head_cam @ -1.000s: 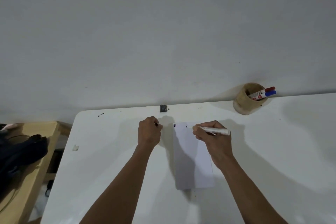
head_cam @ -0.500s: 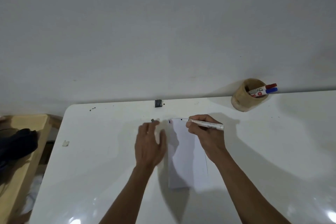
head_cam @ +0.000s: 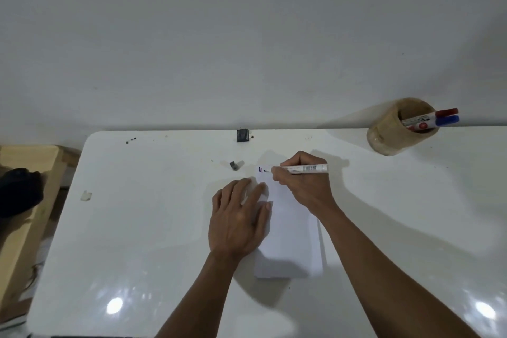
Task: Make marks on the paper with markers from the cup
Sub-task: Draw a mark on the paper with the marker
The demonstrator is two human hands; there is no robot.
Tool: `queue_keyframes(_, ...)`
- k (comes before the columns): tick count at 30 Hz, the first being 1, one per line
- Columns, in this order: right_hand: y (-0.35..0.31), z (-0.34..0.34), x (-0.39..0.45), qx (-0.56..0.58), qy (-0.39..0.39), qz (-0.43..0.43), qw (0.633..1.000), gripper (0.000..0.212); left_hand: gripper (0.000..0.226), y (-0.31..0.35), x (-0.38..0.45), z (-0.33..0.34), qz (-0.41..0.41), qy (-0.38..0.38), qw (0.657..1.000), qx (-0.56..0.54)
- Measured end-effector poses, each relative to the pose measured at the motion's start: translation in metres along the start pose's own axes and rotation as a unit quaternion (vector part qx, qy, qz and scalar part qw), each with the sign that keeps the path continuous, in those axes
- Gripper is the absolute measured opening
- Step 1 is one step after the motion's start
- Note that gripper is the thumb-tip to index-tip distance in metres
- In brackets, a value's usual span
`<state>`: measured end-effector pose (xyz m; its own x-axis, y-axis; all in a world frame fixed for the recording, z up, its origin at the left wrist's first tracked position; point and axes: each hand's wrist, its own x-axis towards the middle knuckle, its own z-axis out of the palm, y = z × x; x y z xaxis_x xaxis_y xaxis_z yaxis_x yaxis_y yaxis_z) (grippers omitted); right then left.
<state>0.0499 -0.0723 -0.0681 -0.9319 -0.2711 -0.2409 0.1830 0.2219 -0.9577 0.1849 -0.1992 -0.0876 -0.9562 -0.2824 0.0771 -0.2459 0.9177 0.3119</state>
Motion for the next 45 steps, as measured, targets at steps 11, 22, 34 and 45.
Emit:
queue_keyframes(11, 0.007, 0.004, 0.003, 0.005, 0.016, -0.007, 1.000, 0.021, 0.041, -0.002, 0.000, 0.004, -0.001, 0.011, 1.000, 0.001)
queue_keyframes(22, 0.008, 0.005, 0.004, -0.027, 0.021, -0.001, 0.999, 0.020, 0.041, -0.001, 0.001, 0.004, -0.002, 0.021, 1.000, 0.002)
queue_keyframes(34, 0.006, 0.003, 0.004, -0.078, 0.002, 0.013, 0.997, 0.020, 0.040, -0.001, 0.000, 0.005, 0.001, 0.029, 1.000, -0.004)
queue_keyframes(45, -0.009, -0.001, 0.004, 0.071, 0.006, 0.074, 0.995, 0.019, 0.040, -0.002, 0.000, 0.006, 0.007, 0.044, 0.999, -0.004)
